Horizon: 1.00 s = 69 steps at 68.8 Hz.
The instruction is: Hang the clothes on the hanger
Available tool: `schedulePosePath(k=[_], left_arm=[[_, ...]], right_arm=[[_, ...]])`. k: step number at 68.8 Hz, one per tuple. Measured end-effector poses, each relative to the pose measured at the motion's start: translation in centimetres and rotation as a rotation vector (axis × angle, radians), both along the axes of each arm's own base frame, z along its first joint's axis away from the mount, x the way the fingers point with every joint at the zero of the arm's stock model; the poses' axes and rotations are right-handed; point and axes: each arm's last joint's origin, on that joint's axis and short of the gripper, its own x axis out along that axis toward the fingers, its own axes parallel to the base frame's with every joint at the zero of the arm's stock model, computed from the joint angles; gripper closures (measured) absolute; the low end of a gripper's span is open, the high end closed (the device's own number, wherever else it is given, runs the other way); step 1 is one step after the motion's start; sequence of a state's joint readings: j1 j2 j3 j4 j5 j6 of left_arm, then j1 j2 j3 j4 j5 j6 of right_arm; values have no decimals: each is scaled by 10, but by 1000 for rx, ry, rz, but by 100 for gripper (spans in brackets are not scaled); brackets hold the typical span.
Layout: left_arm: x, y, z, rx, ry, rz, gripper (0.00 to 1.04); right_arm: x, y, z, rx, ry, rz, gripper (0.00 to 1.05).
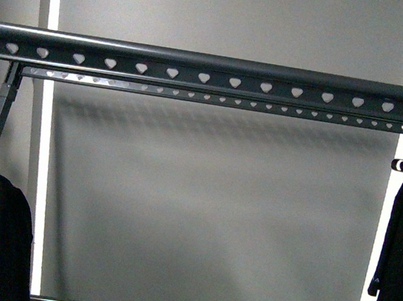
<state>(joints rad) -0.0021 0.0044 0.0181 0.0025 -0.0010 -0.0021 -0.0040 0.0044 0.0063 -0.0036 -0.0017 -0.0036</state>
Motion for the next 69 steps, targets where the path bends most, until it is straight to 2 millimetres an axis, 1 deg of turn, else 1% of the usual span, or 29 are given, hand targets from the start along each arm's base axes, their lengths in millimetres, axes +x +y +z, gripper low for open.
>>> schedulePosePath(k=[18,21,24,25,29,32,33,37,39,40,41,44,49,54,59,69], left_arm=[[0,0,0,4,-1,-8,7],[2,-2,5,56,-39,-118,7],[9,-5,16,43,-51,-127,7],[13,-6,21,24,-47,-112,7],[40,-8,59,-145,-12,-2,7],[66,-9,82,-296,64,84,7],[80,-10,91,-374,105,120,7],[121,-13,105,-569,186,233,7],[140,-15,107,-657,240,277,7],[153,-17,107,-707,286,304,7],[157,-18,107,-736,296,318,7],[180,-24,105,-821,314,374,7],[202,-33,106,-903,308,419,7],[217,-37,111,-943,288,448,7],[231,-35,113,-963,263,501,7],[248,-25,100,-947,270,583,7]], right_arm=[[0,0,0,0,0,0,7],[0,0,0,0,0,0,7],[0,0,0,0,0,2,7],[0,0,0,0,0,2,7],[0,0,0,0,0,2,7],[0,0,0,0,0,2,7],[0,0,0,0,0,2,7],[0,0,0,0,0,2,7],[0,0,0,0,0,2,7],[0,0,0,0,0,2,7],[0,0,0,0,0,2,7],[0,0,0,0,0,2,7],[0,0,0,0,0,2,7],[0,0,0,0,0,2,7],[0,0,0,0,0,2,7],[0,0,0,0,0,2,7]])
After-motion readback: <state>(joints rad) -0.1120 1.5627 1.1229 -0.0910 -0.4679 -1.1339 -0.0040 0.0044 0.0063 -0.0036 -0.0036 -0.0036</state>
